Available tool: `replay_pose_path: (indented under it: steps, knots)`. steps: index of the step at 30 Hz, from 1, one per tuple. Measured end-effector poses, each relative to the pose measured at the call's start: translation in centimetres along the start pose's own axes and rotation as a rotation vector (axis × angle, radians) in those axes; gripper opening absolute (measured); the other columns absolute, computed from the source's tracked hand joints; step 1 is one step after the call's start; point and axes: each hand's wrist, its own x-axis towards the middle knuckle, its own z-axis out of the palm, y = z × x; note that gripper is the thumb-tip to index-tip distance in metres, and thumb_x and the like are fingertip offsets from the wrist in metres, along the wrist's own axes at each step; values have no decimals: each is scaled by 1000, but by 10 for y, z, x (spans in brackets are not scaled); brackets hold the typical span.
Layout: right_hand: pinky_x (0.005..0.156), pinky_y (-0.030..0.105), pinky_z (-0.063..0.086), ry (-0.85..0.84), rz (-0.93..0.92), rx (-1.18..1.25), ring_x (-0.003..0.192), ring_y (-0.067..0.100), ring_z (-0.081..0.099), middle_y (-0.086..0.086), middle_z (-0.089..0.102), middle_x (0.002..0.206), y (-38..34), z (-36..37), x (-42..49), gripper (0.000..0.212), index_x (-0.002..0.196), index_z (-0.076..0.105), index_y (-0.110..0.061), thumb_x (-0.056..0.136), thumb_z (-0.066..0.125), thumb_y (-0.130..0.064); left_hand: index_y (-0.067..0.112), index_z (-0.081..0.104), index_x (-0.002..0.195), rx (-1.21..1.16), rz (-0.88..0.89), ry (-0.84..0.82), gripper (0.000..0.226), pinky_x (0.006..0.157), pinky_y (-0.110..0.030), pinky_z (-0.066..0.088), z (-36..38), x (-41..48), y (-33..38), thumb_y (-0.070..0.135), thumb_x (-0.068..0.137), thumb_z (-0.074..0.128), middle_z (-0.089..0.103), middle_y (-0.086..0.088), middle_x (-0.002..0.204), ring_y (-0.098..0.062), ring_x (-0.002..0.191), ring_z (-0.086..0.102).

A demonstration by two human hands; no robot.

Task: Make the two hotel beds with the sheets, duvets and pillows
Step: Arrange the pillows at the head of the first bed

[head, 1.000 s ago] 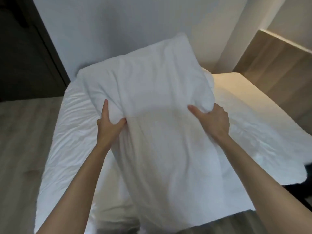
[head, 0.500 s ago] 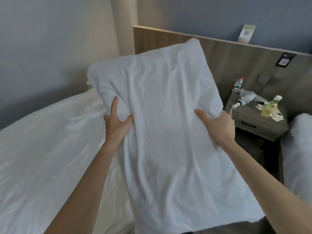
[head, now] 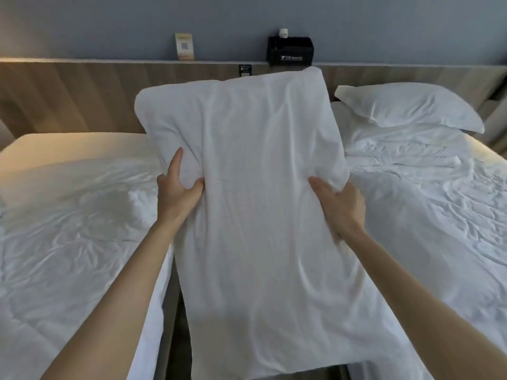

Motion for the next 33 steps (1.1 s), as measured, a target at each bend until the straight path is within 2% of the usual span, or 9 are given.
replay_pose_path:
  steps: [3, 8, 12, 16, 19, 22, 25, 28, 33]
  knots:
    - [76, 32, 49, 59, 52, -22, 87, 18, 66, -14, 67, 86, 42, -62, 35, 52, 107, 66, -26, 76, 64, -67, 45, 22, 148, 6, 29, -77, 74, 99, -21, 30, 86, -12, 29, 40, 87, 64, 34, -6, 144, -19, 130, 40]
    - [82, 34, 50, 173, 140, -72, 96, 23, 66, -4, 70, 96, 104, -161, 87, 55, 109, 67, -24, 75, 65, -67, 43, 24, 149, -33, 67, -218, 75, 106, -24, 31, 214, -31, 76, 38, 86, 65, 33, -5, 147, -18, 132, 39]
    - [79, 35, 50, 293, 199, -120, 96, 25, 66, -2, 71, 99, 141, -226, 126, 60, 108, 66, -23, 72, 65, -70, 38, 23, 150, -36, 85, -318, 75, 103, -21, 28, 306, -36, 116, 32, 88, 64, 33, -10, 145, -21, 133, 37]
    - [77, 36, 49, 420, 230, -177, 93, 23, 64, -5, 69, 96, 175, -276, 171, 60, 108, 65, -23, 71, 64, -70, 40, 15, 152, -39, 148, -493, 73, 103, -24, 24, 399, -24, 146, 38, 93, 57, 27, -8, 149, -20, 136, 30]
    - [80, 38, 46, 463, 278, -246, 101, 28, 62, 1, 67, 108, 205, -306, 216, 63, 115, 58, -19, 76, 62, -68, 42, 11, 152, -8, 180, -631, 70, 111, -32, 23, 467, -8, 166, 41, 95, 52, 22, -9, 155, -24, 139, 27]
    - [90, 42, 39, 427, 410, -326, 121, 35, 49, 15, 54, 129, 244, -325, 268, 58, 129, 44, -9, 89, 60, -48, 44, 17, 150, 72, 231, -816, 69, 118, -41, 22, 534, 12, 173, 45, 88, 48, 24, -8, 157, -25, 142, 26]
    - [109, 46, 27, 248, 534, -465, 139, 38, 23, 19, 30, 151, 278, -321, 300, 67, 149, 27, -15, 94, 57, -38, 28, 18, 154, 225, 353, -923, 70, 120, -42, 16, 591, 16, 179, 34, 94, 53, 13, -11, 161, -27, 148, 11]
    - [110, 48, 26, 92, 481, -558, 142, 37, 15, 10, 18, 159, 296, -301, 317, 71, 154, 19, -24, 95, 56, -40, 28, 17, 154, 377, 479, -938, 66, 118, -50, 17, 627, 19, 184, 37, 97, 50, 5, -7, 162, -31, 149, 4]
    - [115, 49, 25, 49, 308, -636, 144, 33, 17, 7, 22, 159, 293, -280, 326, 64, 152, 28, -23, 96, 55, -38, 32, 16, 153, 514, 641, -974, 62, 118, -51, 17, 640, 31, 179, 42, 99, 44, 7, 3, 162, -27, 149, 3]
